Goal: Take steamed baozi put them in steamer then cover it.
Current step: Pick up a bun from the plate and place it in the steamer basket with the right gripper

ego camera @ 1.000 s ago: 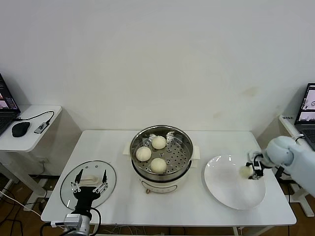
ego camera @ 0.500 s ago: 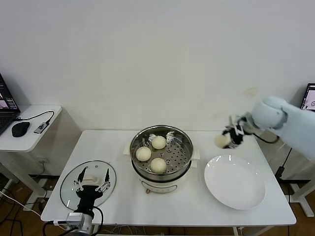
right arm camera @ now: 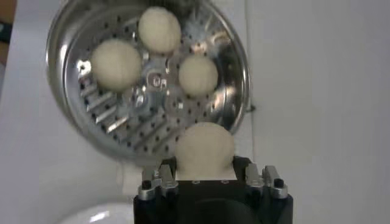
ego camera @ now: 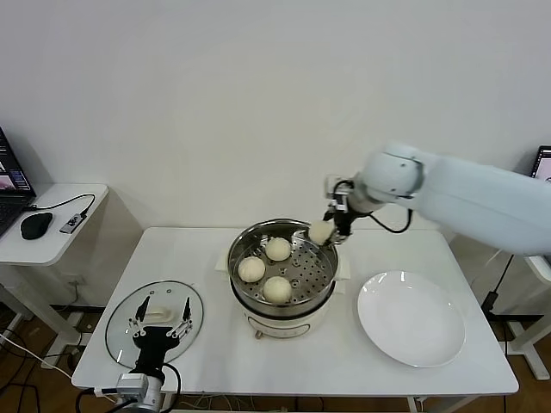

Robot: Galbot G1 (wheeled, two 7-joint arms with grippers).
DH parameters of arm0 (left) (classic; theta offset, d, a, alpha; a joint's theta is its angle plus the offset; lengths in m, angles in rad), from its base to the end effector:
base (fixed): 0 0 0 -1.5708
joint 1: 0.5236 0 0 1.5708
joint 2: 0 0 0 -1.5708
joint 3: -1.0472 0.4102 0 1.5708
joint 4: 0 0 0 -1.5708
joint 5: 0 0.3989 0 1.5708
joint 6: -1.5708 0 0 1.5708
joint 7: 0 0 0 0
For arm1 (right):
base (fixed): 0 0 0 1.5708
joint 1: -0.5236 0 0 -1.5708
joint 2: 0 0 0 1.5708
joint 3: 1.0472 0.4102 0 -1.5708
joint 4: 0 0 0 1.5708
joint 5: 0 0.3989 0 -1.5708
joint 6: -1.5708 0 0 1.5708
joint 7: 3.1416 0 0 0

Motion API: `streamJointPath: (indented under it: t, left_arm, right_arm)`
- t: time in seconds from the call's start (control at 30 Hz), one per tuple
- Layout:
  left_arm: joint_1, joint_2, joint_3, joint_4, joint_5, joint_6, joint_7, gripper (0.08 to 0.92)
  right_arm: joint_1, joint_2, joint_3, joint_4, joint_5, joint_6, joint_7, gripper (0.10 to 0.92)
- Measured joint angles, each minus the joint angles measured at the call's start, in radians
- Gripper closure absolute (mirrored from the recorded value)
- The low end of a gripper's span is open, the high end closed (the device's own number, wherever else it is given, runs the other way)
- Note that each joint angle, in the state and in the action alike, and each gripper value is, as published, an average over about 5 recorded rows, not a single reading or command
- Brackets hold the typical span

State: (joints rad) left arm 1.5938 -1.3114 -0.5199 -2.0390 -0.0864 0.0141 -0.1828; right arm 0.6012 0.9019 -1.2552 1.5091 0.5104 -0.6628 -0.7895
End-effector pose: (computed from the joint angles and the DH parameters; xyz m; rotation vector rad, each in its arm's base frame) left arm 0.1883 0.0578 -0.3754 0.0882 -3.0473 -0.2260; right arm 0.5873 0.0360 -0.0368 1.2252 -1.6564 1.3772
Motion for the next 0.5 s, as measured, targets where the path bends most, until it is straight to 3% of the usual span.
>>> streamJointPath:
  t: [0.5]
  left_arm:
    - [0.006,-0.003,-0.015,-0.002,-0.001,0.000,0.000,0.177]
  right_arm:
    - [-0.128,0.120,-0.004,-0.088,-0.003,-0.048,0.051,0.440]
